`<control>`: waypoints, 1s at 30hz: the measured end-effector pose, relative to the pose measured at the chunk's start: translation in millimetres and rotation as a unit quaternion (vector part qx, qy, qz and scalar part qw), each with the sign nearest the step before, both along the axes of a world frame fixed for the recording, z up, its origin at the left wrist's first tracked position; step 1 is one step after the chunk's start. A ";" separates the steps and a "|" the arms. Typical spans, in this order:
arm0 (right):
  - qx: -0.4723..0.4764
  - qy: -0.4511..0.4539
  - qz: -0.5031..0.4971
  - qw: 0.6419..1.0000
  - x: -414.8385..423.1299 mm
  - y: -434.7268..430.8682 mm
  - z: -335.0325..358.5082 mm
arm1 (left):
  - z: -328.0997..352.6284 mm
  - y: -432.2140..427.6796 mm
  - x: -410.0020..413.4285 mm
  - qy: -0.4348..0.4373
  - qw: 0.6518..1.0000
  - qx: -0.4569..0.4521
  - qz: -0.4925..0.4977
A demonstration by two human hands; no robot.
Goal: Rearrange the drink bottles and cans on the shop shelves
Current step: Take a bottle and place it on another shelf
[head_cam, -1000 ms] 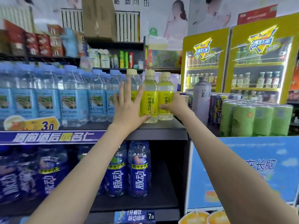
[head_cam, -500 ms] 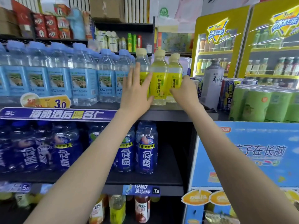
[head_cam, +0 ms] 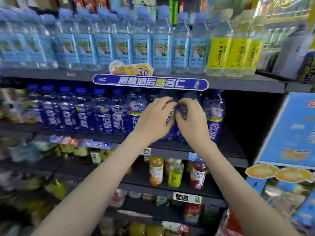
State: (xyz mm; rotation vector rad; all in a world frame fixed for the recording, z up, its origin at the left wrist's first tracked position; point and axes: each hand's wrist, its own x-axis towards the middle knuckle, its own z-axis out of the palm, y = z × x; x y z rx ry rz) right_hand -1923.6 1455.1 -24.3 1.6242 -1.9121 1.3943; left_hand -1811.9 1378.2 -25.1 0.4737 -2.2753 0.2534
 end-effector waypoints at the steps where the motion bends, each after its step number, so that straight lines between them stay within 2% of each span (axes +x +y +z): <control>1: 0.012 -0.009 0.003 1.000 18.3 -8.9 -8.1 | -8.8 -6.9 21.9 -0.005 1.000 0.014 0.013; 10: 0.086 -0.052 0.069 0.992 189.8 -97.6 -53.1 | -64.4 -73.0 208.7 -0.007 0.973 0.167 0.157; 20: 0.132 -0.040 0.166 0.976 350.9 -240.8 -66.8 | -80.6 -186.8 377.3 0.037 0.943 0.185 0.272; 22: 0.133 -0.037 0.187 0.973 387.3 -276.3 -72.0 | -85.0 -212.7 411.6 0.035 0.930 0.189 0.314; 26: 0.159 -0.048 0.222 0.961 462.2 -341.9 -77.1 | -94.8 -257.6 476.8 -0.030 0.901 0.207 0.380; 30: 0.175 -0.031 0.270 0.946 542.2 -398.2 -80.8 | -97.0 -299.7 557.5 0.016 0.874 0.228 0.428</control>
